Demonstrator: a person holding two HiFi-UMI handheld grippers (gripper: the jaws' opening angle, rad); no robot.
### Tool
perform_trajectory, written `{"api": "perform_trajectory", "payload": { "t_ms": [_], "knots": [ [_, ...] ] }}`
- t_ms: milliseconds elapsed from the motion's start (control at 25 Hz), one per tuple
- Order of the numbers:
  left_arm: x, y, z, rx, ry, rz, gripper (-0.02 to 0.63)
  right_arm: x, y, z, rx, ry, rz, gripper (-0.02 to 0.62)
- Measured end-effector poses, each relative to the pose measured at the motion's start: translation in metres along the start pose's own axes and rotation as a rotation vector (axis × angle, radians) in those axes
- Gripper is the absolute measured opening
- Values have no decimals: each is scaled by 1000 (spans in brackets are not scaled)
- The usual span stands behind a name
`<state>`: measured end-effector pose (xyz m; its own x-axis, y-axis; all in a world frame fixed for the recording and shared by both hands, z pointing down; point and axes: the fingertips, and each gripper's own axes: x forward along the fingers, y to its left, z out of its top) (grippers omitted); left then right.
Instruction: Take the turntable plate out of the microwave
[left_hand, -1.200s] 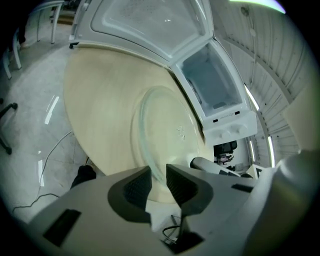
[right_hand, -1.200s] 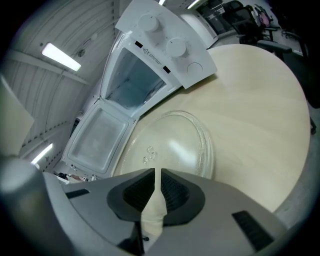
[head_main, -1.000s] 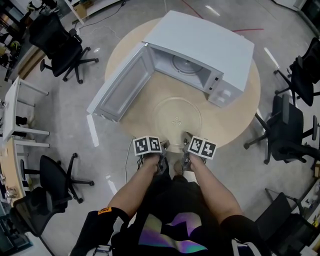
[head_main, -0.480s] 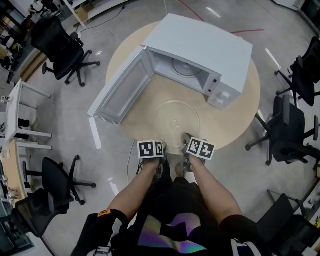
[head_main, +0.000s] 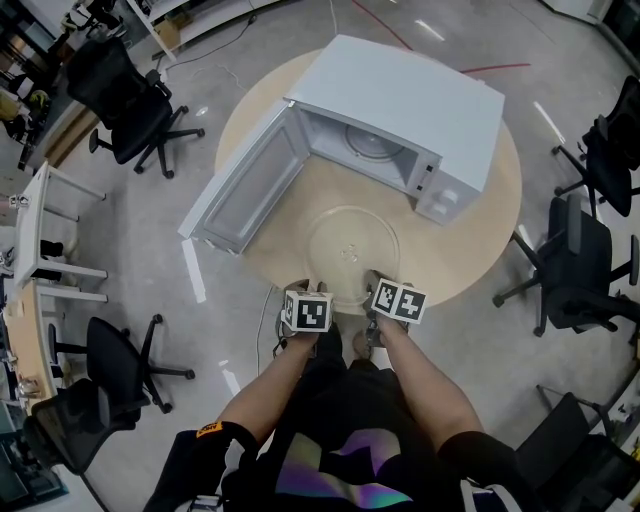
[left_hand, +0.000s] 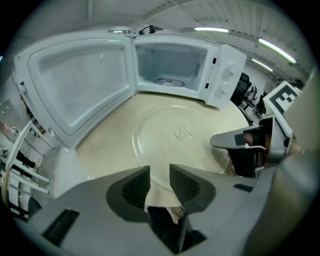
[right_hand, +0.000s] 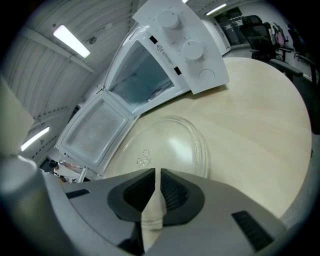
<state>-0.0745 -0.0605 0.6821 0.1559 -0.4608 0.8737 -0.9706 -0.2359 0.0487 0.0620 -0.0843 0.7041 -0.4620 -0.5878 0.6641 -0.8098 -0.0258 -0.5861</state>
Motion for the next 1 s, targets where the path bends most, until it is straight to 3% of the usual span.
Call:
{"api": "perform_trajectory", "payload": {
  "t_ms": [80, 240, 400, 600, 800, 1000],
  "knots": [
    [-2, -2, 8, 20, -39, 3, 167, 0, 0, 1, -13, 0, -2, 48],
    [-6, -9, 17, -15, -127, -45, 166, -5, 1, 3, -59, -9, -13, 48],
    [-18, -15, 29, -131, -254, -140, 110, -14, 3, 9, -122, -37, -5, 48],
    [-41, -17, 45, -253, -391, -229, 48, -30, 27, 17, -278, -92, 62, 48],
    [-80, -26, 61, -281, -519, -292, 48, -60, 60, 27, -402, -186, 144, 48],
    [-126, -36, 68, -235, -606, -276, 48, -100, 94, 41, -498, -287, 197, 48]
  ]
}}
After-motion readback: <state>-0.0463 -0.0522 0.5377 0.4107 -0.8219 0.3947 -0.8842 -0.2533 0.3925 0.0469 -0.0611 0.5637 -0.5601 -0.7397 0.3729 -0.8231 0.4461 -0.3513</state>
